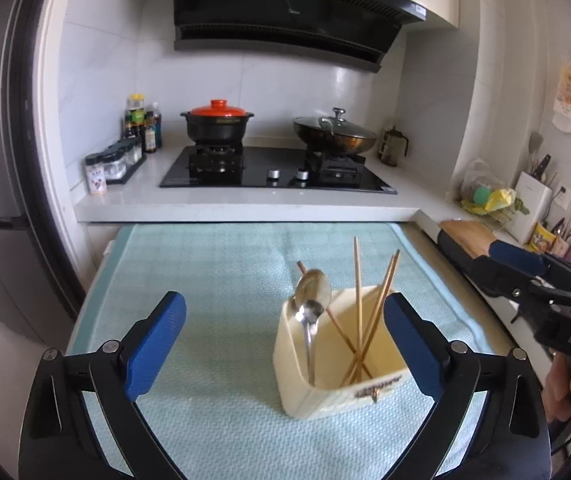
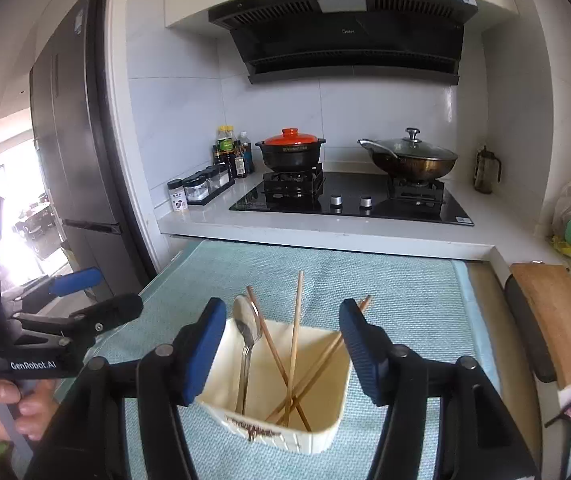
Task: Organize utensils
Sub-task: 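Withdraw both open grippers from the caddy back over the remaining chopsticks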
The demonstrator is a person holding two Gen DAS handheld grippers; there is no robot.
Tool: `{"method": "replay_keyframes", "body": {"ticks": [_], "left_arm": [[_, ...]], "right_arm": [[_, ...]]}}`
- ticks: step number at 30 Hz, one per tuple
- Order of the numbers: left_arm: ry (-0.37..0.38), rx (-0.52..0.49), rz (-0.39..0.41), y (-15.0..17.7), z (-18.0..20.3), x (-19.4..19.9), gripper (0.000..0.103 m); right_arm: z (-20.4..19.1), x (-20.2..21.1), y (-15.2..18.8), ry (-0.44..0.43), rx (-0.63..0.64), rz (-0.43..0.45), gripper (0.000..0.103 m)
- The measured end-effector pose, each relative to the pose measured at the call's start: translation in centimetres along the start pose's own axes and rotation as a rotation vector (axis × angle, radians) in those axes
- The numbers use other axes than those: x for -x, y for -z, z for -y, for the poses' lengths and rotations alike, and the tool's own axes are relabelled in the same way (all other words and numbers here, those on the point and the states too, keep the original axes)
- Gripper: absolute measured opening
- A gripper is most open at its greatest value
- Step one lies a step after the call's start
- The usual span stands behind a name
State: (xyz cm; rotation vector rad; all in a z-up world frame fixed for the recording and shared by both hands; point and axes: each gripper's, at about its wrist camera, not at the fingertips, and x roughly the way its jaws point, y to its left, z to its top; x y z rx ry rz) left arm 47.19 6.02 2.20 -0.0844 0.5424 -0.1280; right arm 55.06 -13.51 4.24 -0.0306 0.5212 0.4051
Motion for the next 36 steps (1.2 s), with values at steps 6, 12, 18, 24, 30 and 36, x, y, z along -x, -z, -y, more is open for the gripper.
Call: {"method": "replay_keyframes", "body": {"ticks": [6,12,18,24,30,36], "left_arm": [[-0.005,-0.020,-0.010,6.2,-1.0,8.7,0.102],[-0.049,-0.001,-0.061,15.0,-0.4,14.1,0.102],[-0.005,0.046,-0.143,21.9,2.3,16.4,0.102],[0.042,0.073,-0.184,24.7,4.2,16.6,0.102],[0.060,0.073,-0.192,24.9,5.0,16.8,0.102],[0.035,0.060,-0.195,25.1,5.2,16.8,0.102]], "right_arm": [[-1.0,9.7,4.3,0.009,0.031,0.003,0.073],[-1.9,17.1,11.6,0.075,0.012,0.005,0.074],[-3.2,20.6,19.9,0.132,-0.030,-0.033,0.074],[-3.7,22.0,25.0,0.180,-0.014,-0.095,0.074],[-2.5,23.1,26.5,0.208,-0.089,-0.081,0.074],[-2.3,22.9,27.1,0.199,-0.122,-0.080,0.072]]}}
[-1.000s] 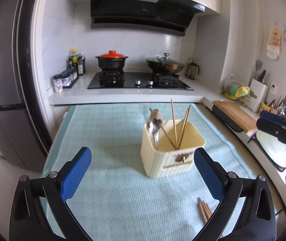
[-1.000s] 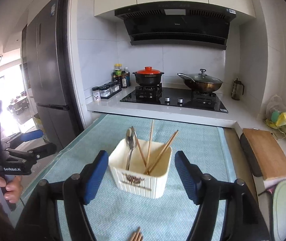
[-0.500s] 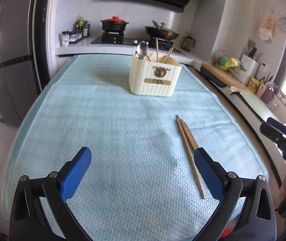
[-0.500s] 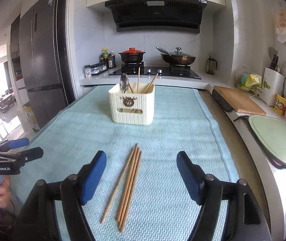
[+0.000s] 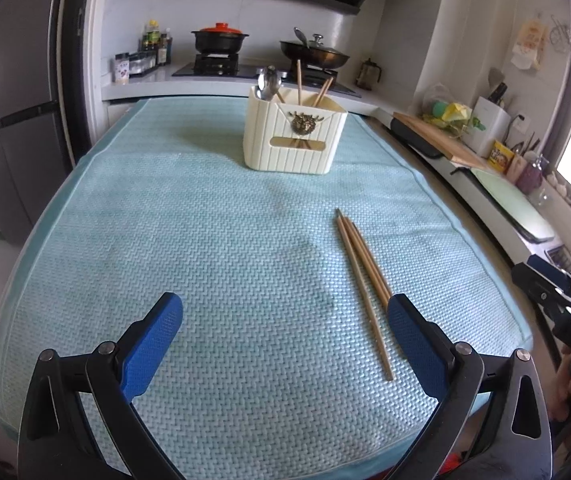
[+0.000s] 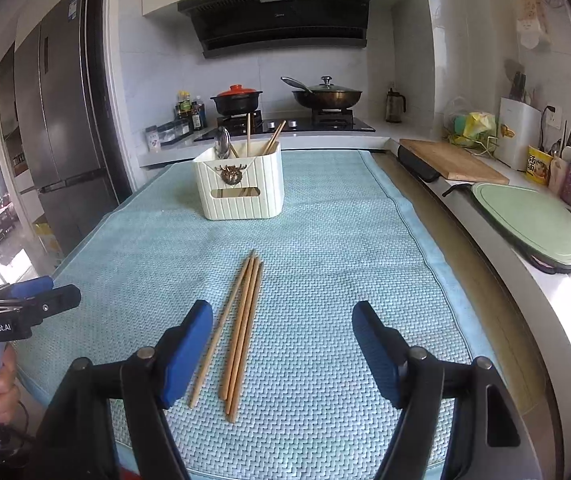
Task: Organize utensils
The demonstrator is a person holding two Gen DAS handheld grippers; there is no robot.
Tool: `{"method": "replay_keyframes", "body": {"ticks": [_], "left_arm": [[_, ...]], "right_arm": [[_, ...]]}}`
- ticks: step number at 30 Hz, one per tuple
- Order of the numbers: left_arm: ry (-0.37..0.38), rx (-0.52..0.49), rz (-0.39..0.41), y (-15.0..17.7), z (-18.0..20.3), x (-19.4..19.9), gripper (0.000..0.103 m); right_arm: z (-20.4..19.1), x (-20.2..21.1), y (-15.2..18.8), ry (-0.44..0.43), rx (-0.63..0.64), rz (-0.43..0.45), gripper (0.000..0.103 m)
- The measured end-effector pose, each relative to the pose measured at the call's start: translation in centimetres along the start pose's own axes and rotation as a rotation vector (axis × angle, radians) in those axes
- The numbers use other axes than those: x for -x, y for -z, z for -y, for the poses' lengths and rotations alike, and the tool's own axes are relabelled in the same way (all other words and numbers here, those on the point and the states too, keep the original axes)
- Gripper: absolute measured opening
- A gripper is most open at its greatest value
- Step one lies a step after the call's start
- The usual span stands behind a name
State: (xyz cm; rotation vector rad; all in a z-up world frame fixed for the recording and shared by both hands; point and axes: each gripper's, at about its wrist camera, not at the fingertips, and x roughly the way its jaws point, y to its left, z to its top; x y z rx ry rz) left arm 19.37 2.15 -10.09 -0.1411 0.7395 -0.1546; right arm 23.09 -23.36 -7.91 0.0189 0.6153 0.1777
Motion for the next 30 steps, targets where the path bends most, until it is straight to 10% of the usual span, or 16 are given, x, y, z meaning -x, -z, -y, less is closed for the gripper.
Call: {"method": "replay_keyframes", "body": {"ticks": [14,30], "left_arm": [[-0.009,-0.019,-0.040,0.7,0.5,-1.1,0.102],[0.012,-0.099,-0.093,-1.4,2.4,-5.3,0.102]], "right_arm": [[0.2,-1.2,1.2,-0.021,-0.034,-0.057,0.048],[0.9,-2.9,1.6,-0.035,-0.070,-0.117,0.047]]}}
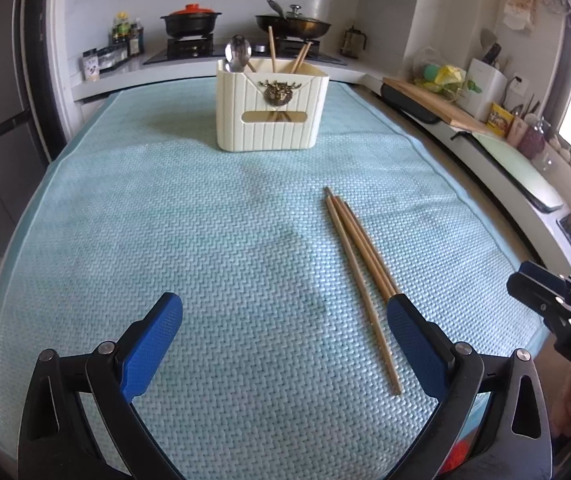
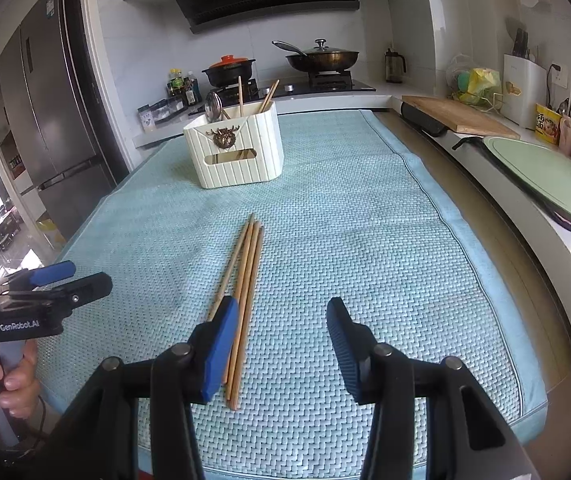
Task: Organize utensils
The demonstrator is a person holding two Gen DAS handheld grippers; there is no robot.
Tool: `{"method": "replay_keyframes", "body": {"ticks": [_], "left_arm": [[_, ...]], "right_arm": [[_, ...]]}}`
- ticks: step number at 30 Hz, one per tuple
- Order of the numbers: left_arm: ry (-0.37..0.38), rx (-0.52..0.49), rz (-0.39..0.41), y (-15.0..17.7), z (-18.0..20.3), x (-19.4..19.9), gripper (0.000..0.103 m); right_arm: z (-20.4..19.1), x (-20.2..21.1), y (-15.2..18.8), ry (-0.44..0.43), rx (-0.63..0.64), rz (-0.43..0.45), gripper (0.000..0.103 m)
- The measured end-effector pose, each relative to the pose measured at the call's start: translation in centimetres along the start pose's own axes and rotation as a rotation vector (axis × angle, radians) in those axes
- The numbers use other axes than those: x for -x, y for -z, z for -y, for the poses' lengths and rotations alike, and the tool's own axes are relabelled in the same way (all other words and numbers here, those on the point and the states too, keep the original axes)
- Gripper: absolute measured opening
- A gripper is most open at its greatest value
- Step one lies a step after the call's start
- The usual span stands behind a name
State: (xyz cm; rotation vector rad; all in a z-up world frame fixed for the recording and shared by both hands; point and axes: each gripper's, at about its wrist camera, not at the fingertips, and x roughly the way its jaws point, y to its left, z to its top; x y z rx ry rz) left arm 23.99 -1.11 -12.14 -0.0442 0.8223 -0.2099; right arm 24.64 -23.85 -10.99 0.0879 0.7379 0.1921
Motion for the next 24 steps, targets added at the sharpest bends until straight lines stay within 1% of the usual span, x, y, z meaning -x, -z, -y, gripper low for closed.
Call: {"method": "replay_keyframes", "body": {"ticks": [3,9,16,18,22,24], "left_arm": [[0.010,-0.016,-0.015,-1.0,0.7,-1.9,0.102],[0.011,-0.061,-0.079,-2.5,2.3,-6.5,0.102],[-0.066,-0.164,-0.145,-3.1,4.5,-10.9,0.102],[-0.097,-0.178,-0.165,-3.1,4.7,-11.9,0.102],[-0.117,-0.190,-0.201,-2.8,4.7,-13.5,0.102],[-0.121,-0.190,-0.200,-2.8,4.7,-13.7,0.102]], "right_arm": [[0.2,-0.2,0.1,0.002,-0.005,-0.006,0.047],[0.8,-0.3,0.4,0.011,-0.018,-0.017,0.047],[1.8,-0.4,0.4,0.021,-0.041,-0.019,0.047],[2.0,-0.4,0.4,0.023,-0.047,-0.019,0.047],[2.4,-0.4,0.4,0.025,-0.052,-0.020,0.047],[2.4,-0.7,0.3,0.023,-0.051,-0.025,0.047]]}}
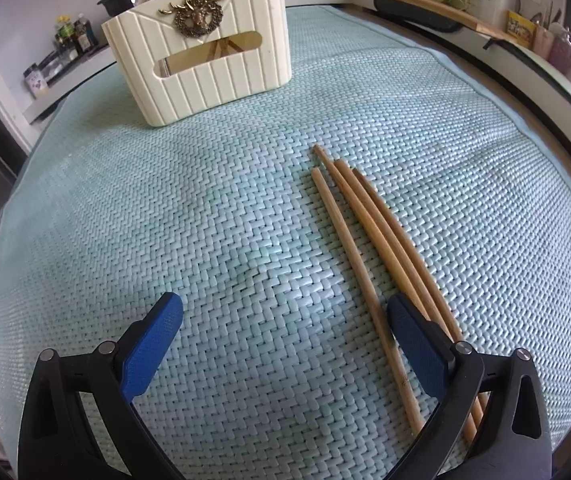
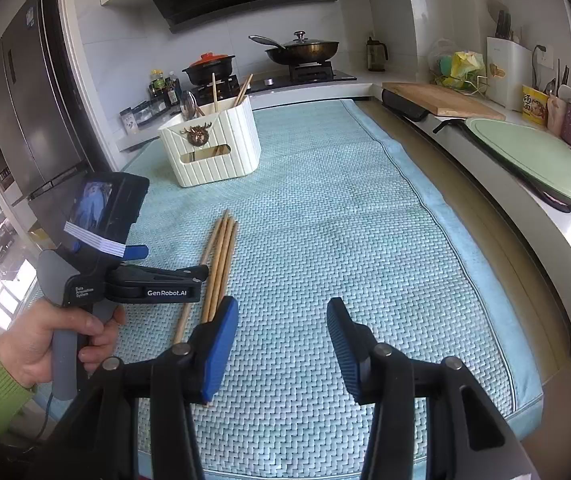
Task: Organize utensils
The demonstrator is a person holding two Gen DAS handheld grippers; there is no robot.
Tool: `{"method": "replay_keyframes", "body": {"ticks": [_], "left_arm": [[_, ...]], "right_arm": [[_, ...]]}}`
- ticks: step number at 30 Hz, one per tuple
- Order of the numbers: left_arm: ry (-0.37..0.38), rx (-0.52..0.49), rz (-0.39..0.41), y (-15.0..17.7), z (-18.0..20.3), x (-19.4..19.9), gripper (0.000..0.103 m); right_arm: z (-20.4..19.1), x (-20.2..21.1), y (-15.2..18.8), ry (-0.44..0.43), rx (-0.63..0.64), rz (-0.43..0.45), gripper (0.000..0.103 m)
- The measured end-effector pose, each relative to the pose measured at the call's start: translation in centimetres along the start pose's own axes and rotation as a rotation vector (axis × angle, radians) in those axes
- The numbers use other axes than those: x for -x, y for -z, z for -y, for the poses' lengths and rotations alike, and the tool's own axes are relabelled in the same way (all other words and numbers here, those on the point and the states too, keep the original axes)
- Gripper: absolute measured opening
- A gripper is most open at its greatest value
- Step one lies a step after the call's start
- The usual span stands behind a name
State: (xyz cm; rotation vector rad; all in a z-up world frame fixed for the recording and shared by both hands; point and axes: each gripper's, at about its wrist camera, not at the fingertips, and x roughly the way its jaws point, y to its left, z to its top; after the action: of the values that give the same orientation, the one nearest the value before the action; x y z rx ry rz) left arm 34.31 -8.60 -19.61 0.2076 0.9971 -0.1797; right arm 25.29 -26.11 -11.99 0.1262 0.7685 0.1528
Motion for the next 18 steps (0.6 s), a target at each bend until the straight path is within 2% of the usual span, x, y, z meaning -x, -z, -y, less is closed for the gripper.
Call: {"method": "replay_keyframes", "body": {"ticks": [7,10,15,16,18], "left_arm": [[-0.006,0.028,-0.010,-0.2,-2.0,0.1,0.103],[0.020,0.036,-0.025,0.7,-3.3,0.5,0.103],[0.036,0.046,-0.028,2.3,-4.9,1.7,0.103],[0.040,0.050,-0.029,2.3,-5.0,1.6,0.103],[0.038,0.059,-0.028,2.8,-5.4,2.0,0.103]], "right_arm": [[0.1,-0.6,-0.4,-0.010,-0.005,-0.009,0.047],[0.0,-1.3,-0.6,-0.020,0.003,-0.031,0.047],[-0.3,-5.4,-2.1,-0.075,0.034,-0.100,0.046],[-0.4,-6.6,-2.6,-0.084,0.040,-0.119,0.037],[-0.8,-9.2,-3.5,-0.112,0.048,-0.162,0.031]]}}
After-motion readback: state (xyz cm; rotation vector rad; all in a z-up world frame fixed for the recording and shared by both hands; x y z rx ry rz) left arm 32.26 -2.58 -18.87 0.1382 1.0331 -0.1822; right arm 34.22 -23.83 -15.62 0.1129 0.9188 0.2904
